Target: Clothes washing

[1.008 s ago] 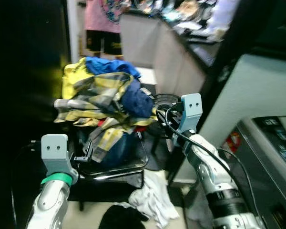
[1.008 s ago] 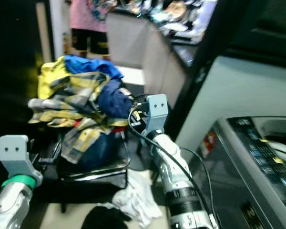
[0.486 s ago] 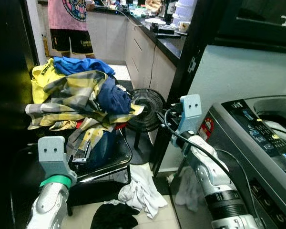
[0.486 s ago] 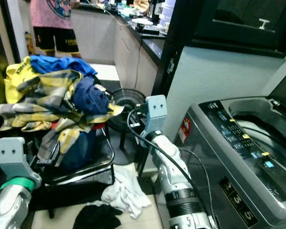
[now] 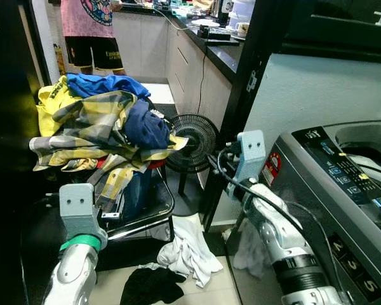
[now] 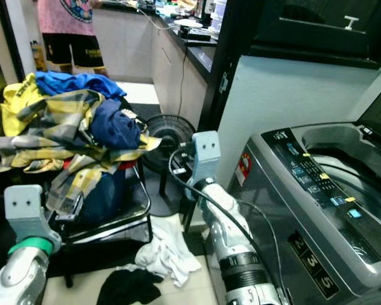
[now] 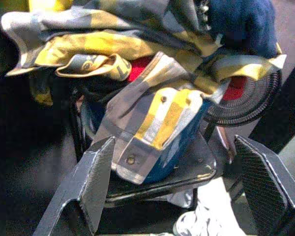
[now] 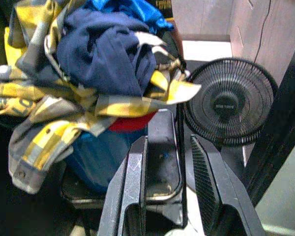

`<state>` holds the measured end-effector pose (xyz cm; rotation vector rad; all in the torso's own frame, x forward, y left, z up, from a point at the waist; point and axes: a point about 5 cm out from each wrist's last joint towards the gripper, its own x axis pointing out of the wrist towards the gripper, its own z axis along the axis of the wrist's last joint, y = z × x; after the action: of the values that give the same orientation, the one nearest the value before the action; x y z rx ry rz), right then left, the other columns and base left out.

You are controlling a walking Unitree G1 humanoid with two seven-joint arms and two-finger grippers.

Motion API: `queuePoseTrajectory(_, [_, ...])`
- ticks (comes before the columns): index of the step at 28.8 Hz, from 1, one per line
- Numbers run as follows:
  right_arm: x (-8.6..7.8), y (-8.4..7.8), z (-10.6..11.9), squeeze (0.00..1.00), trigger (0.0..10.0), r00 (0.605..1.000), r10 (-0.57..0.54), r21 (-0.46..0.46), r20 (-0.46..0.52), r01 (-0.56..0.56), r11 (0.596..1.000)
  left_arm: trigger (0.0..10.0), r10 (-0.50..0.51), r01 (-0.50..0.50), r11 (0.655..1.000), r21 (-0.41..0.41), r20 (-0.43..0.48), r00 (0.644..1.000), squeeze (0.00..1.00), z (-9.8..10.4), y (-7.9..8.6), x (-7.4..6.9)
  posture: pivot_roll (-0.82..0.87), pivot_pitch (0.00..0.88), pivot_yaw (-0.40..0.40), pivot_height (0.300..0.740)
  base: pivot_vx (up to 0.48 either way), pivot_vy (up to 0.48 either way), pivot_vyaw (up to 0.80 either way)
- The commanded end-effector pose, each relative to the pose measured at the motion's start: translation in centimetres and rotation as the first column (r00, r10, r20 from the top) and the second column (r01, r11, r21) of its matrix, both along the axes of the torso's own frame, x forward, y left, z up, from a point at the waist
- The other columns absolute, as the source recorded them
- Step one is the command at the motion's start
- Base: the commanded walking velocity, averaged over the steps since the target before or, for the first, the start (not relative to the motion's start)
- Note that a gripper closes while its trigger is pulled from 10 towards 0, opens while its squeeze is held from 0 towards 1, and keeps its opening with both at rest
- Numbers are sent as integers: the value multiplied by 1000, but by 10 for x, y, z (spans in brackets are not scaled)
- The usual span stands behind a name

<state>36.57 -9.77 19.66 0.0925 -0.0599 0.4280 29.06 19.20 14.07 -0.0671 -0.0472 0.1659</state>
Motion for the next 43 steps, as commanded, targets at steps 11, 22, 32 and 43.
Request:
queuePoseTrajectory(11, [-5,-9,-6,0,10000,998,-66,2,20,66,998,10000,-168,168,986,9,-16,986,0,-2,-17,9,70,0,23,740,0,0,0])
queuePoseTrajectory(22, [-11,-13,-13,0,10000,996,-91,-14,13,91,996,10000,-166,166,983,75,-4,986,0,4,-8,24,67,0,15,740,0,0,0])
queuePoseTrajectory(32, [-11,-15,4,0,10000,991,-127,15,36,126,992,10000,-158,158,987,-8,12,987,0,4,-16,33,48,1,-9,740,0,0,0])
queuePoseTrajectory(43, [-4,1,-16,0,10000,995,-103,-15,-3,103,995,10000,-173,173,985,-3,-7,985,0,-9,-29,26,61,1,44,740,0,0,0])
